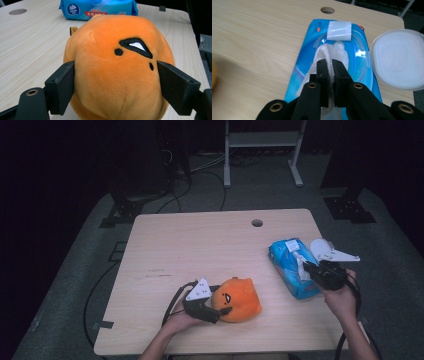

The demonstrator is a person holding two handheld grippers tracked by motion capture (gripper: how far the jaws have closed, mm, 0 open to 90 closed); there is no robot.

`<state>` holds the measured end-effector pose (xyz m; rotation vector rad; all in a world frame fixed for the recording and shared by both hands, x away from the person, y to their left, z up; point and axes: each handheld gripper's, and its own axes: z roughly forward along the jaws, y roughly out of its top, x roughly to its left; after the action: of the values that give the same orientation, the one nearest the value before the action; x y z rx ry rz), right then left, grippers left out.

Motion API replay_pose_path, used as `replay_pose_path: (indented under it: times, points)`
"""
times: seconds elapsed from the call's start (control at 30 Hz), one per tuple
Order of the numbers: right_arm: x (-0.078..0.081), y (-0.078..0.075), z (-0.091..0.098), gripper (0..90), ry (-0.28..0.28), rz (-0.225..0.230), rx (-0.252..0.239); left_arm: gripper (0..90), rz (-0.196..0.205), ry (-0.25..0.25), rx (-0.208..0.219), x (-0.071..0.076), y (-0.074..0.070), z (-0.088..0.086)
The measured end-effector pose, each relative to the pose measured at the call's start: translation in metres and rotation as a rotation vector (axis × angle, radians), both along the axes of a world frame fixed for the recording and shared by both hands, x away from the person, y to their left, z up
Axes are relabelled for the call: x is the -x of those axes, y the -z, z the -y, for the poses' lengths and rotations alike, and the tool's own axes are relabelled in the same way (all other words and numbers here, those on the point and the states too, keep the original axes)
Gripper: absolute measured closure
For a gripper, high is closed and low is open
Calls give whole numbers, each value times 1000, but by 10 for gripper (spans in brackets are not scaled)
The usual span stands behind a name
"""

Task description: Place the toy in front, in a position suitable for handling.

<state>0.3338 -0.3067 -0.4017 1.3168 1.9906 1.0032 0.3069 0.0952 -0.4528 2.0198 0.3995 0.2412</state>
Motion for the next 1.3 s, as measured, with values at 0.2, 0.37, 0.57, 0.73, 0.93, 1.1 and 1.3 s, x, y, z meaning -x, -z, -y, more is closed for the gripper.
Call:
replay_pose_path:
  times: [0.2,0.37,0.57,0.73,0.93,1.1,1.3]
  points:
    - [32,-27,0,843,-82,33,-34,193,1,-3,3,0,1,0]
    - [62,-48,-11,843,-181,60,-67,191,5,-6,2,1,1,0]
    - [98,-56,-47,842,-364,33,-72,188,10,-6,-1,1,1,0]
    - [114,-50,-85,840,-517,-50,-72,185,13,-4,0,0,2,0]
    - [104,-38,-110,837,-650,-160,-87,183,13,-2,0,0,2,0]
    - [81,-27,-118,830,-678,-200,-96,182,12,-3,5,1,2,1]
    - [57,-9,-118,782,-609,-136,-54,180,10,1,7,0,2,1]
